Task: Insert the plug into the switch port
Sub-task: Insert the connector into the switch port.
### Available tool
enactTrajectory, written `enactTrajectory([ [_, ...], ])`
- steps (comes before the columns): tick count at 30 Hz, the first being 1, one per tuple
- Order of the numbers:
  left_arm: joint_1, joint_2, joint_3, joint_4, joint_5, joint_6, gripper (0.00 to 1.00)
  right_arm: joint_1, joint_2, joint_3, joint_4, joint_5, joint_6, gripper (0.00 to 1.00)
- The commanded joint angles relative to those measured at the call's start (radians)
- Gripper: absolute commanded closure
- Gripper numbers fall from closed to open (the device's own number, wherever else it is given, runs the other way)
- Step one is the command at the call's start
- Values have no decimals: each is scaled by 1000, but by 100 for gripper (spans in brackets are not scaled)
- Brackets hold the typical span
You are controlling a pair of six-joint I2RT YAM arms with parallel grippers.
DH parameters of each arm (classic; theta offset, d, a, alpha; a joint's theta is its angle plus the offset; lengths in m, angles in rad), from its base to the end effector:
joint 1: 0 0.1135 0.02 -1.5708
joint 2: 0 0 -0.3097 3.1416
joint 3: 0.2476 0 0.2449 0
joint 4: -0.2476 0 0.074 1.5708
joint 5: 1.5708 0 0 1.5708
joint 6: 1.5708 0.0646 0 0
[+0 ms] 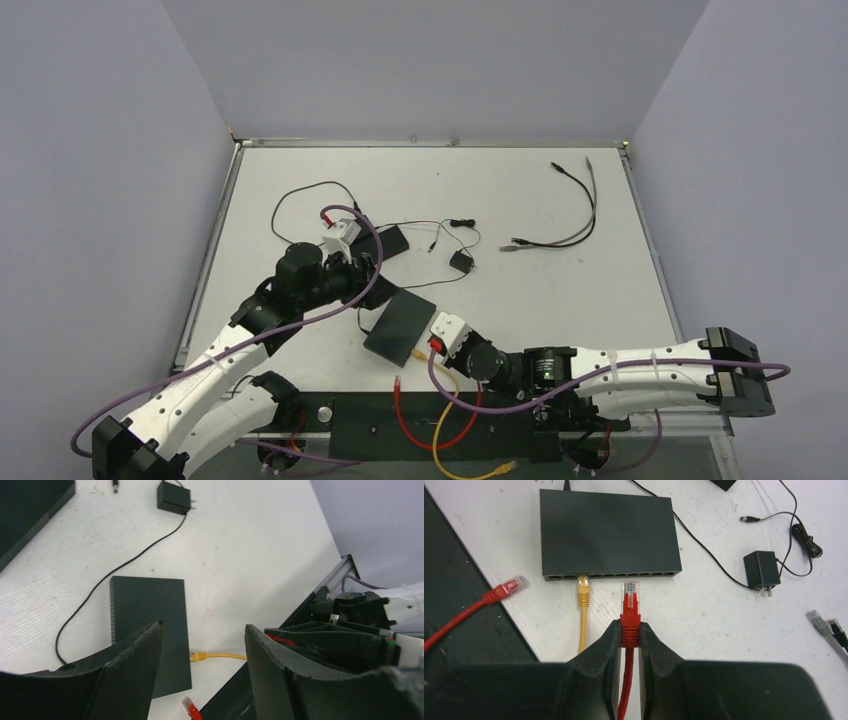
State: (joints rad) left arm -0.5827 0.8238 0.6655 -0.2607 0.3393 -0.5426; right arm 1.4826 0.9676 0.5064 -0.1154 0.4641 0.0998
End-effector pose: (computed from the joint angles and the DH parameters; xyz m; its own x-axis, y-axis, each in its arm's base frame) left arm 0.1357 -0.1152 0.3077 -0.6899 -0.1284 -0.7124 0.4864 0.6466 -0.5877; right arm 0.0459 0.1908 0.2448 -0.1332 -0.4953 -0.8585 -0.8486 0.5044 -0.1593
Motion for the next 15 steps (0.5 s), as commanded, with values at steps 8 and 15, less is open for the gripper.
enactTrajectory([
  [8,7,77,-72,119,-205,-33,35,-109,109,-73,234,59,45,100],
  [15,26,185,-101,187,-166,-41,35,-116,241,-68,287,1,-26,100],
])
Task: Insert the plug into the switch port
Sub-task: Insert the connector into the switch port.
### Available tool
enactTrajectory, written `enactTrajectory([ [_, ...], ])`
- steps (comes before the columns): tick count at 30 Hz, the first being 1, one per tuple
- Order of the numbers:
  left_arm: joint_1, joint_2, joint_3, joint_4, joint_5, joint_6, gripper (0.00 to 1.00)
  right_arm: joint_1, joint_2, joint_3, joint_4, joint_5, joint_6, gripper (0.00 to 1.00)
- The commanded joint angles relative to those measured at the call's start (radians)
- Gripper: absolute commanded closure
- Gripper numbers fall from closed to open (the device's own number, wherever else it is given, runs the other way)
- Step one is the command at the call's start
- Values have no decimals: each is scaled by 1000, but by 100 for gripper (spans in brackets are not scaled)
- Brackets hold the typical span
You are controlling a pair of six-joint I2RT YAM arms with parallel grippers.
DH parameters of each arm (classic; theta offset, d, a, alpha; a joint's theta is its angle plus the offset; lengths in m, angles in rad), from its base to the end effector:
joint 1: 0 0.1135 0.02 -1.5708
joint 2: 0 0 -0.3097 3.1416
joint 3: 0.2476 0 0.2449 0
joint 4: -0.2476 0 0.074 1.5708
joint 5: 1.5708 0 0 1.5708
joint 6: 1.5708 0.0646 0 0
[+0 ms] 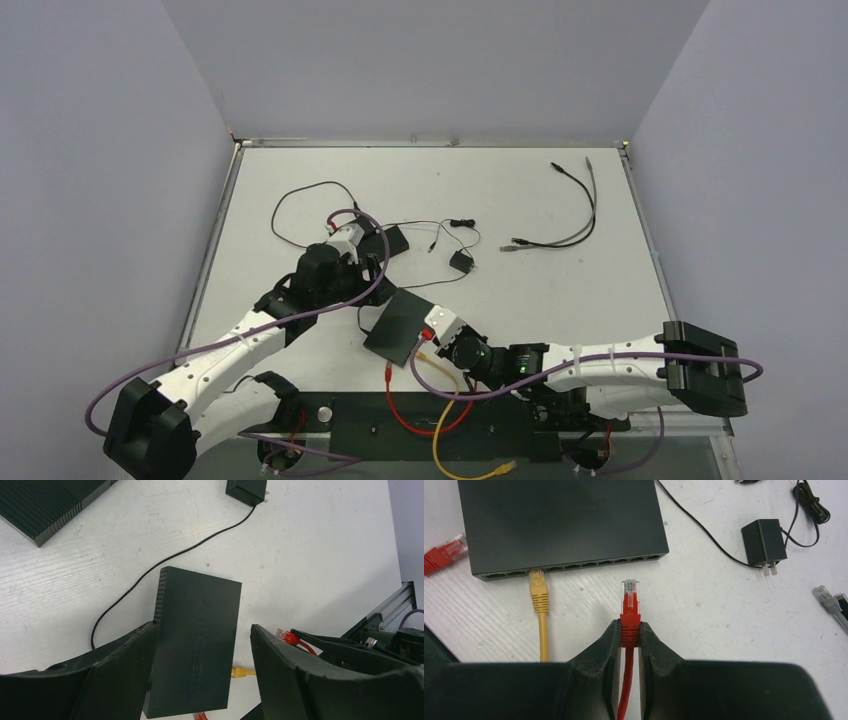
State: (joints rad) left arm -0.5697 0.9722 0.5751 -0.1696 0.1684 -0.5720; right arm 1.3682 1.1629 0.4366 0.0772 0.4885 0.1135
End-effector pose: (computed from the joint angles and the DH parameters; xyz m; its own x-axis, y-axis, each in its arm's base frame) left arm 0.1658 -0.1191 0.2590 -0.7324 -0.1646 -0.6607 0.3025 0.7906 -0.5323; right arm 0.0737 0.2083 0.2058 -0.2103 -0.5267 -0.8236 -0.7709 0.6075 -0.1916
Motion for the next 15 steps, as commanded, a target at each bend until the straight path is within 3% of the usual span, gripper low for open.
enactTrajectory([
  [1,17,53,-14,100,13,-12,35,-4,65,0,106,-33,-47,100],
  [15,27,164,-41,124,72,-1,35,-38,207,17,173,-79,-69,100],
])
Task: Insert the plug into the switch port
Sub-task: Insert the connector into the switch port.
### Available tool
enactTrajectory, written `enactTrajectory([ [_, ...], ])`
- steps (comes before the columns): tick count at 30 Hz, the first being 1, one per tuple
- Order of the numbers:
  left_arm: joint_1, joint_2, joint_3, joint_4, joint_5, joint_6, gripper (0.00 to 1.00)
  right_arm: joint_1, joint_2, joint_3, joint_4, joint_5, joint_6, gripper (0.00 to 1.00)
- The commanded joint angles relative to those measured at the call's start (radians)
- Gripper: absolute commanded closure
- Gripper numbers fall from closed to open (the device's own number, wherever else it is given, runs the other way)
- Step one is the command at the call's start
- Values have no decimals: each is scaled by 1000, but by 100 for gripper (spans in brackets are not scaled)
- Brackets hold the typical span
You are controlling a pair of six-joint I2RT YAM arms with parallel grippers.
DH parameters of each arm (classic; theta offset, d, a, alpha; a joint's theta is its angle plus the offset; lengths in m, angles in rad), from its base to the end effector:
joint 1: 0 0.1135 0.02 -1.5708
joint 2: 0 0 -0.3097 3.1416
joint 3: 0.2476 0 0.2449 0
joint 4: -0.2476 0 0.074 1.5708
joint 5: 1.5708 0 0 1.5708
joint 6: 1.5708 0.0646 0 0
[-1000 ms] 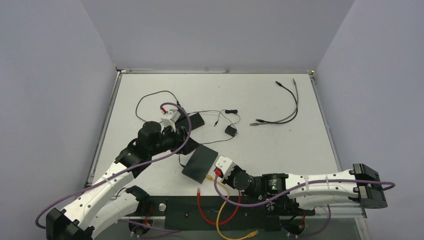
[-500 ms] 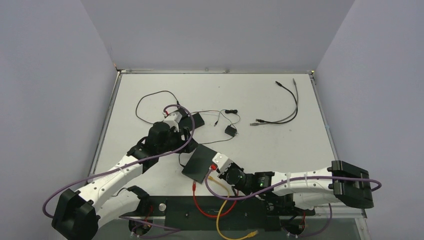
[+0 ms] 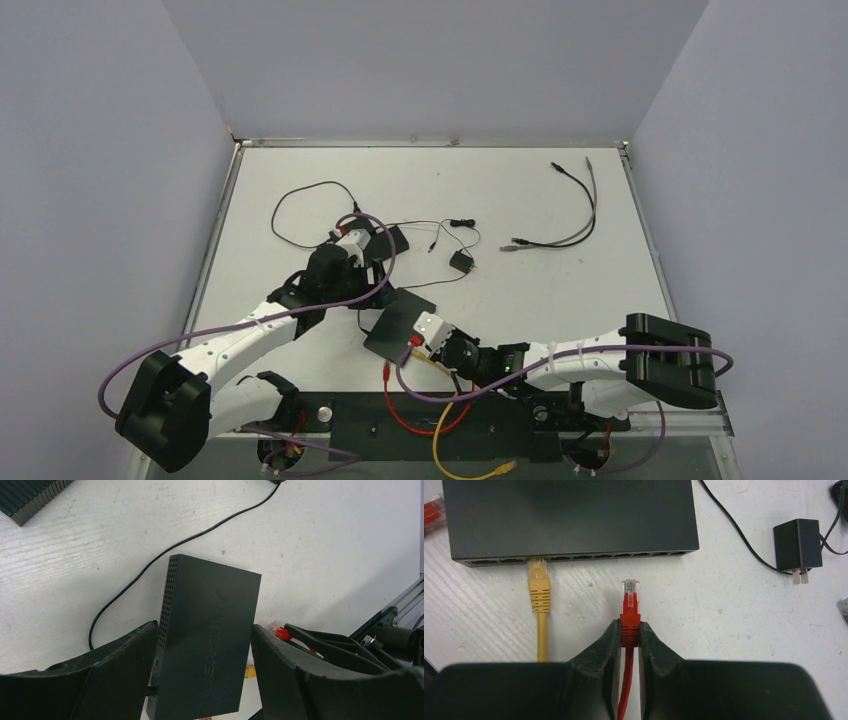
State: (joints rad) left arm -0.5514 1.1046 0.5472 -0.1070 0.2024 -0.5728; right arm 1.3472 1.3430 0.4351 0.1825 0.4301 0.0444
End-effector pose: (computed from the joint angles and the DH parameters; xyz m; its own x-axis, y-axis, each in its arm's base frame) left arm 0.1824 -0.1274 0.2308 -0.7926 -0.1358 -0.5945 0.2599 0.8066 -0.5309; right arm 0.0801 0.2308 0.1769 -0.1832 -0.6238 -0.7598 -0.8098 0.5340 -0.2431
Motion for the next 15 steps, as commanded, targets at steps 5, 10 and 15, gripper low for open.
enactTrajectory([
  [5,8,77,-24,86,58,-5,35,-41,54,39,65,-55,11,100],
  [10,8,103,-32,130,81,-8,35,-53,77,62,61,-93,24,100],
  [15,8,133,-43,161,102,-12,36,-58,104,76,77,-116,35,100],
])
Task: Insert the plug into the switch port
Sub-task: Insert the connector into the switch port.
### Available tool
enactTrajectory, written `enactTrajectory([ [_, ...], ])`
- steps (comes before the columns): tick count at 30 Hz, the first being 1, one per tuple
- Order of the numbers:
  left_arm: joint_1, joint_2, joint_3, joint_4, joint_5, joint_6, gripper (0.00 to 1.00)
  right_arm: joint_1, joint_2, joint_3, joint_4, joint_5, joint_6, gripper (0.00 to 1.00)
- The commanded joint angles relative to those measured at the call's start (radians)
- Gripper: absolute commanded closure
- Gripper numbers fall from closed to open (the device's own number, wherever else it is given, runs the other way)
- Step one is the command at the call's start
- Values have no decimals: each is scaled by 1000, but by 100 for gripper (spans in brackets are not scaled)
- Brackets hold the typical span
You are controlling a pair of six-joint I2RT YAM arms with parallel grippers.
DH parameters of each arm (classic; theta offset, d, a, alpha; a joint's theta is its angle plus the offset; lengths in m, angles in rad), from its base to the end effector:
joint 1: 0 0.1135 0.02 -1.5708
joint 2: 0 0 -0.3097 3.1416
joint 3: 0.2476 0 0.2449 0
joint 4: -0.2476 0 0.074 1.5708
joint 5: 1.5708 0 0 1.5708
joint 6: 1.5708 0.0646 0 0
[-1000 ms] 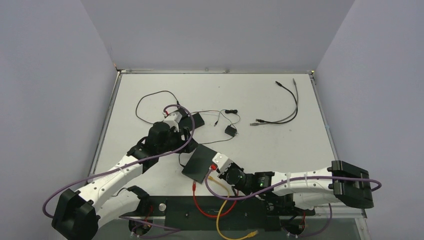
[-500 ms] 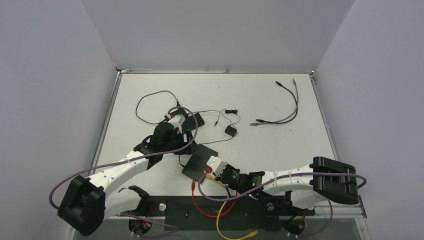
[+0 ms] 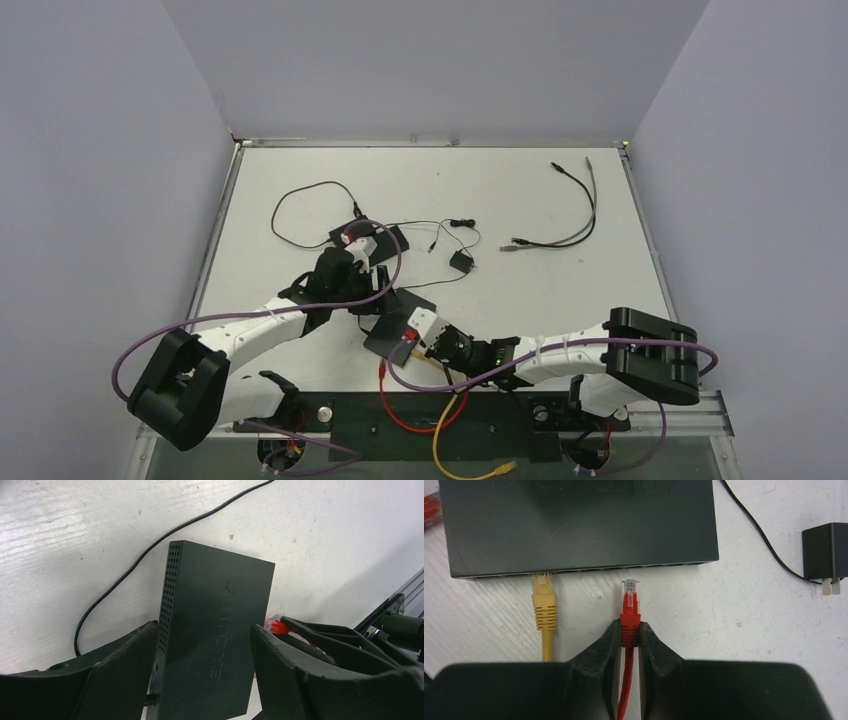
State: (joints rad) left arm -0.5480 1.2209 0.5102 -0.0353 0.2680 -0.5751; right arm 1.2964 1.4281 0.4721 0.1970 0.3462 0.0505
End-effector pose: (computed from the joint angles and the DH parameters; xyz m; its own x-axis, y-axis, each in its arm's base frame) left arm 0.1900 -0.1360 0.2025 -0.8497 -0.0959 -0.5185 0.2458 0.7980 -0.5503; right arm 0.0915 0.2441 0.1680 -0.2286 -0.6368 -0.7364 -0.8283 0.5247 -0.1966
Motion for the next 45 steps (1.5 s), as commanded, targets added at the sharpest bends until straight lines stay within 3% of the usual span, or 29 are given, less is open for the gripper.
enactTrajectory([
  [1,5,18,-8,90,39,-9,36,-9,22,42,64,-34,31,100],
  [34,5,56,-61,151,67,-6,40,-49,25,40,141,-75,82,100],
  [45,5,70,-65,173,93,-7,41,-87,36,44,190,-166,84,100],
])
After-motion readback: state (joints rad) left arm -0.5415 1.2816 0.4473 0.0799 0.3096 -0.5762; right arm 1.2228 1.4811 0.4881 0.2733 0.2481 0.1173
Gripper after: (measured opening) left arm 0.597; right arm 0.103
